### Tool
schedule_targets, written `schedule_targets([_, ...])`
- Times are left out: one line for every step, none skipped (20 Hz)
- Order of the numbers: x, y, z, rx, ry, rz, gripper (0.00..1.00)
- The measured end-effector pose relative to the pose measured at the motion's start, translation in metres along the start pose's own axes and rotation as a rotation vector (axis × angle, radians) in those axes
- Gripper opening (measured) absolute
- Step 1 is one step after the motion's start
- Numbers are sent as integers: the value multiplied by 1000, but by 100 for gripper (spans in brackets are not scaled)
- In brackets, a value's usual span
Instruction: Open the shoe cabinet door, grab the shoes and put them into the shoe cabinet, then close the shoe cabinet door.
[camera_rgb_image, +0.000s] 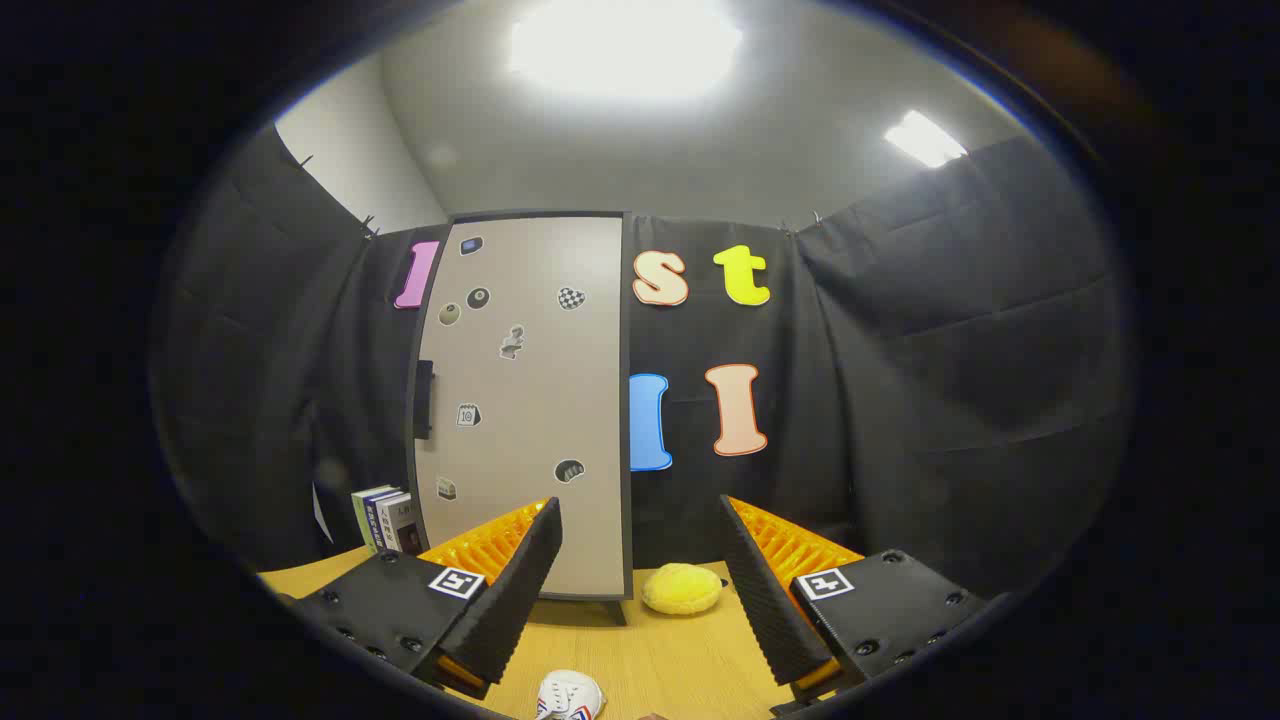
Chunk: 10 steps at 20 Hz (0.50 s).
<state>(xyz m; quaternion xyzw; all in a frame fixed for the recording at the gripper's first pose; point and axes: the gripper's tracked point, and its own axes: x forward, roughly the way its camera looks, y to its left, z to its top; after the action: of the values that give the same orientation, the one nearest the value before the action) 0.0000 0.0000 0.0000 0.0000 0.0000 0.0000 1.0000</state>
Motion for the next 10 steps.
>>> schedule_targets([0, 0, 0, -1, 2, 1, 97])
schedule_targets([0, 0, 0, 0, 3, 0, 97])
schedule_targets([1, 1, -1, 3, 5, 1, 97])
schedule_targets([1, 1, -1, 4, 8, 2, 97])
schedule_targets([2, 1, -2, 4, 9, 4, 97])
schedule_targets([2, 2, -1, 2, 10, 5, 97])
schedule_targets([3, 2, -1, 1, 12, 6, 97])
schedule_targets([5, 3, -2, 1, 12, 9, 97])
schedule_targets([5, 4, -2, 2, 12, 10, 97])
schedule_targets([6, 5, -2, 3, 13, 12, 97])
